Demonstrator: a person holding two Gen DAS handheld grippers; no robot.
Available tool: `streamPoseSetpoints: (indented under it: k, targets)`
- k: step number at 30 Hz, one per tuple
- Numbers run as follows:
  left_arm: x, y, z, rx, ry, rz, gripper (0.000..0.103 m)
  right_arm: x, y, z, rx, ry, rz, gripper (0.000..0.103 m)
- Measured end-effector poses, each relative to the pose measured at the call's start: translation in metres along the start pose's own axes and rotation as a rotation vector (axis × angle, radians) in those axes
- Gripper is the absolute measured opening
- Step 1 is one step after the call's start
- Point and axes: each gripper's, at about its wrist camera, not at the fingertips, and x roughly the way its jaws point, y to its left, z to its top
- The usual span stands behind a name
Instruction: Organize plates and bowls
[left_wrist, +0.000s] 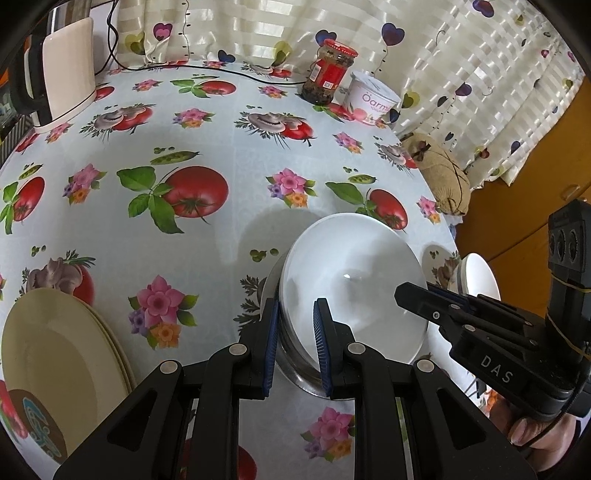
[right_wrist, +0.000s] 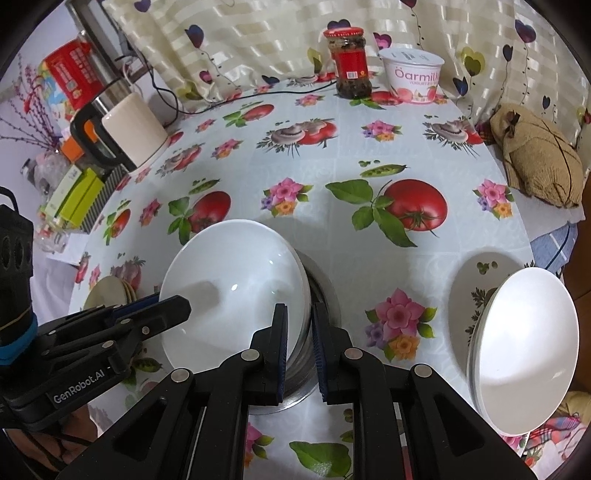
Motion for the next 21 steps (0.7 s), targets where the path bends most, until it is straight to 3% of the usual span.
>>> streamPoseSetpoints:
  k: [21]
  targets:
    - [-0.011,0.001,0.002,-0.012,-0.046,-0.014,0.02,-0.01,-0.004,0.001,0.013,-0.027,0.003,0.026]
